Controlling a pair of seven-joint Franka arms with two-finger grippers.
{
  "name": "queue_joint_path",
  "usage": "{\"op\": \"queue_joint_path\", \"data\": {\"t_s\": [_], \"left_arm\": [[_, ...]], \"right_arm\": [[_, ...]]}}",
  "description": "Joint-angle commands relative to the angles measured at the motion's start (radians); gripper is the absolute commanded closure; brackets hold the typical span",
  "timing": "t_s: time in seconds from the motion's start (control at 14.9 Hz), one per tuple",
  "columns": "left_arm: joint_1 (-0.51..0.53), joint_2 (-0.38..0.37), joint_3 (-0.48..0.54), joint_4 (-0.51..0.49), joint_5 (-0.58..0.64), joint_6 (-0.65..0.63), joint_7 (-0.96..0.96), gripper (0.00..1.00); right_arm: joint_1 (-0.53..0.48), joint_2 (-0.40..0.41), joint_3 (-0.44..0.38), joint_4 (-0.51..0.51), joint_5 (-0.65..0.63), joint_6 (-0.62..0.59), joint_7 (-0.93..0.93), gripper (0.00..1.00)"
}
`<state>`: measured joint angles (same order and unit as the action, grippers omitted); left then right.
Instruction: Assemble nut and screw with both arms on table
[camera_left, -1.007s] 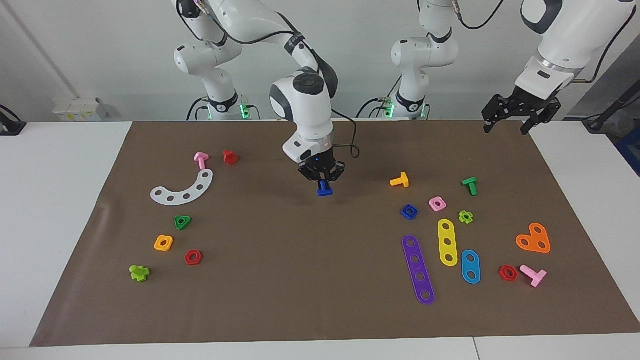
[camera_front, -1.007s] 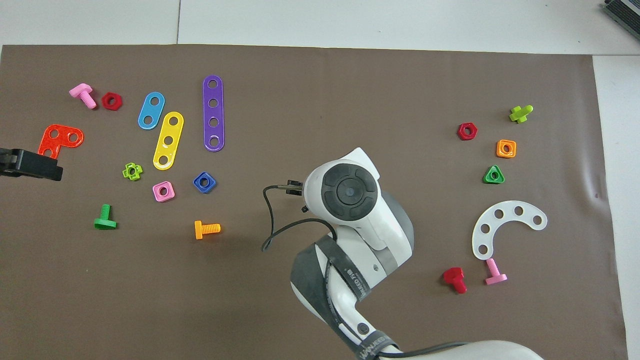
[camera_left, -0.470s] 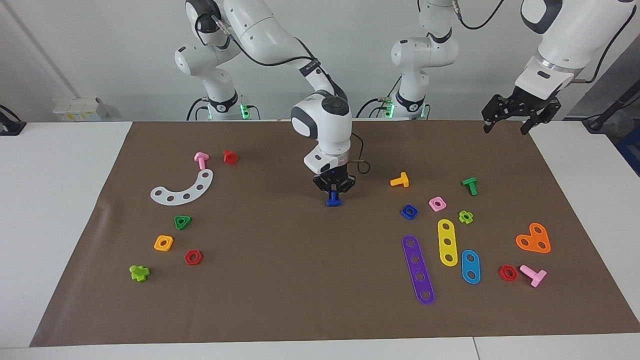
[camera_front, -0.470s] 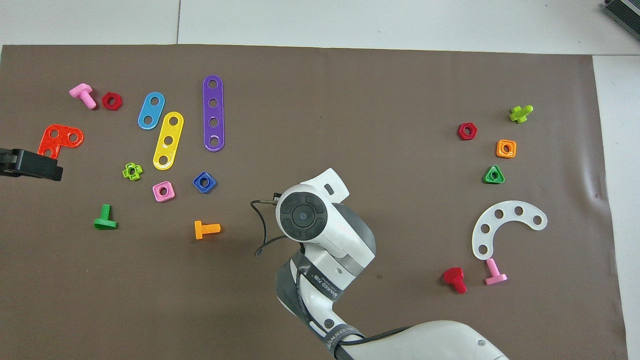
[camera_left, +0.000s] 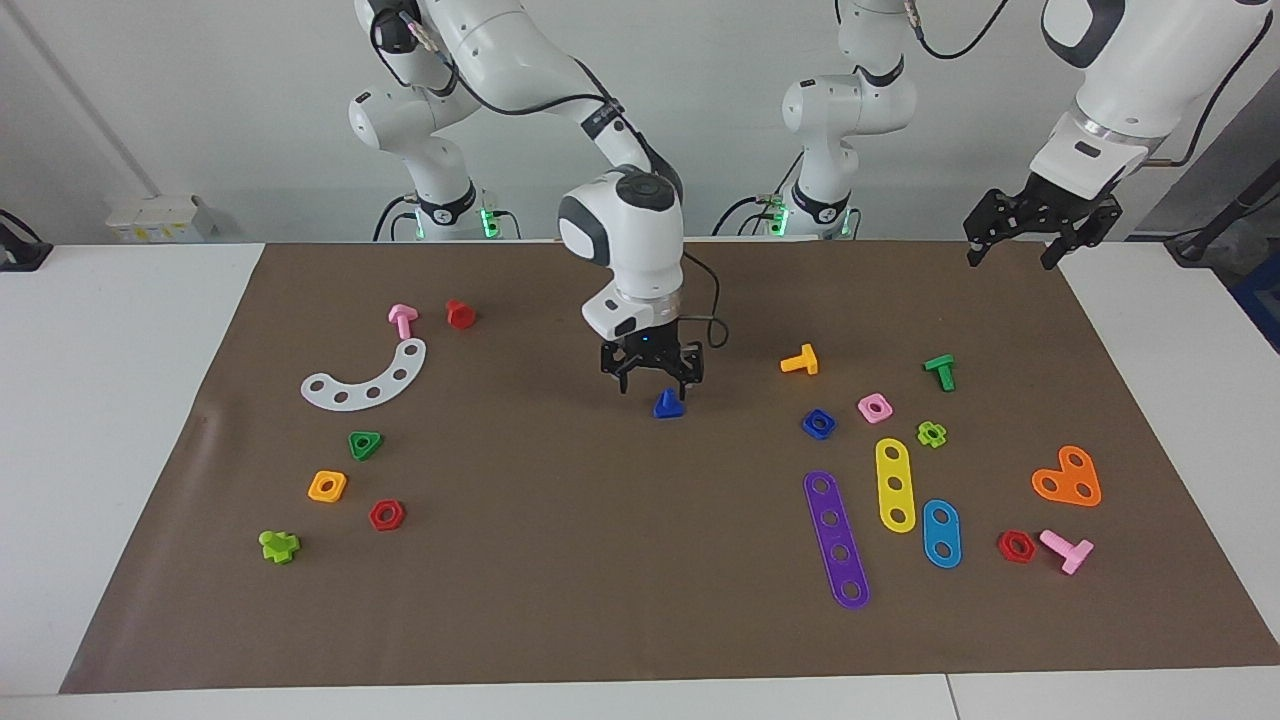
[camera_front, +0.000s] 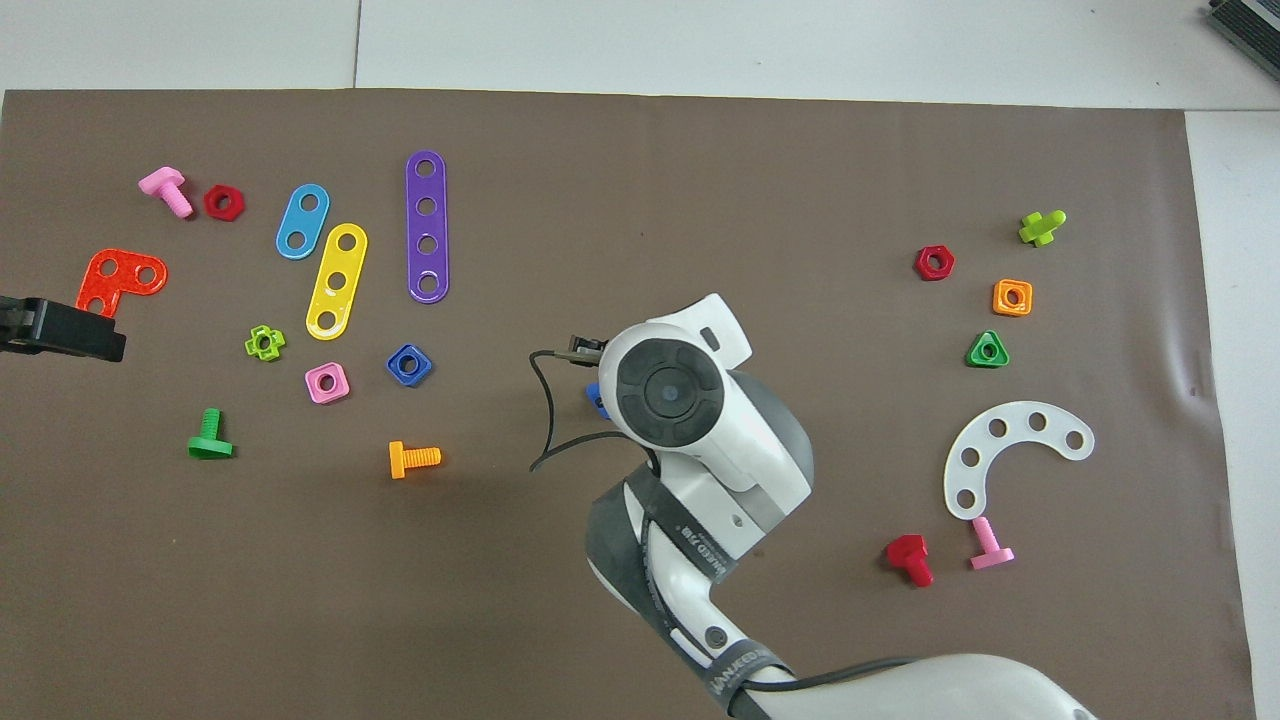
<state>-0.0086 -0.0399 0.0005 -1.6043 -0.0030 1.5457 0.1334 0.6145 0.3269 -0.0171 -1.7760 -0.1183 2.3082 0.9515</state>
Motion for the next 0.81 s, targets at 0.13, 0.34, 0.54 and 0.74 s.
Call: {"op": "queue_joint_path", "data": {"t_s": [0.13,0.34,0.54,0.74], "left_arm": [[-0.007,-0.026,-0.011,-0.038,-0.017,0.011,0.002,0.01],[-0.027,-0.040,-0.025,-0.080,-0.017,0.060,-0.009,0.03],[-0.039,-0.060,-0.049,-0.182,-0.017,0.178,-0.078,0.03],[-0.040,-0.060,-0.091,-0.273,-0.017,0.295,-0.090,0.03]], "right_arm": [[-0.204,-0.207,0.012,-0.025,-0.003,-0.160,-0.257,0.00],[-0.343,-0.293,0.008,-0.023,0.098,-0.310,-0.509,0.00],[-0.478,-0.348,0.006,-0.025,0.103,-0.478,-0.706,0.00],[-0.597,-0.371,0.005,-0.029,0.103,-0.579,-0.853,0.00]]}}
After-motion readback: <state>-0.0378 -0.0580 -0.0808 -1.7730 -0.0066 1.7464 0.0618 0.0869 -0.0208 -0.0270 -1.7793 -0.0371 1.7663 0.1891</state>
